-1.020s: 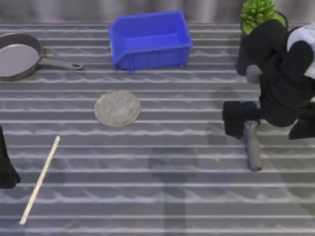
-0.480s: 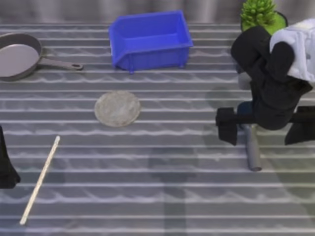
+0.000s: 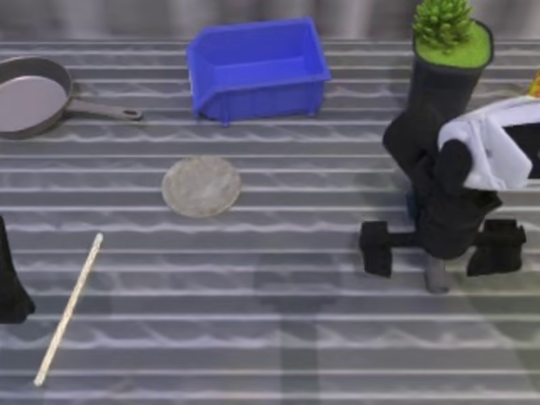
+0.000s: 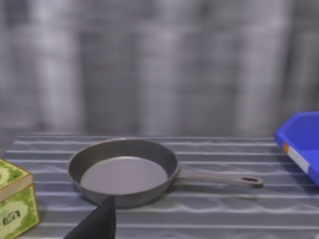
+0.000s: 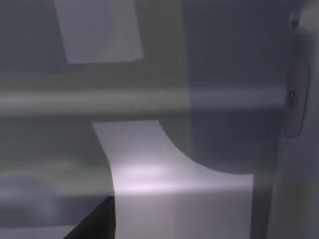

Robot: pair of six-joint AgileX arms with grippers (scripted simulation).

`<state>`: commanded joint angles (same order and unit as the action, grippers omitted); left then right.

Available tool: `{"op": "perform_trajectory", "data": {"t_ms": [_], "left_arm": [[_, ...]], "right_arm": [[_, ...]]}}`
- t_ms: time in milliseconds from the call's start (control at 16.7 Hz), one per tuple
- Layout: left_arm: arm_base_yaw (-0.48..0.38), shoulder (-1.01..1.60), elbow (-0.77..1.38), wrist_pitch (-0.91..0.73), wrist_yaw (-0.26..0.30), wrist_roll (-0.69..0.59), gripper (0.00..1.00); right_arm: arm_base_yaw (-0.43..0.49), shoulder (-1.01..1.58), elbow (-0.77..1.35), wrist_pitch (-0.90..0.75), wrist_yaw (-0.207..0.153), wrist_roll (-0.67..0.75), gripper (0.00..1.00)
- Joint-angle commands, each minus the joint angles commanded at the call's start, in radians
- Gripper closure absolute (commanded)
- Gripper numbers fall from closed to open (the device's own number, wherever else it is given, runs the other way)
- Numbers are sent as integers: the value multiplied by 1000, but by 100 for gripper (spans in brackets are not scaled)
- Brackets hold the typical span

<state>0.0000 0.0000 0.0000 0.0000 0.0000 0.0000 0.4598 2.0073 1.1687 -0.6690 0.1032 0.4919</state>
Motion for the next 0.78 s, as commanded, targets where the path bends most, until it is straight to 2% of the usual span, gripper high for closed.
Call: {"op": "perform_trajectory", "data": {"t_ms": [180,420,780], "left_arm": [[0,0,0,0,0,0,0],[0,0,0,0,0,0,0],[0,0,0,0,0,0,0]], "right_arm": [[-5,38,-30,61,0,-4,0],[-5,39,-31,62,0,-4,0],[-5,39,-31,62,0,-4,45]]}}
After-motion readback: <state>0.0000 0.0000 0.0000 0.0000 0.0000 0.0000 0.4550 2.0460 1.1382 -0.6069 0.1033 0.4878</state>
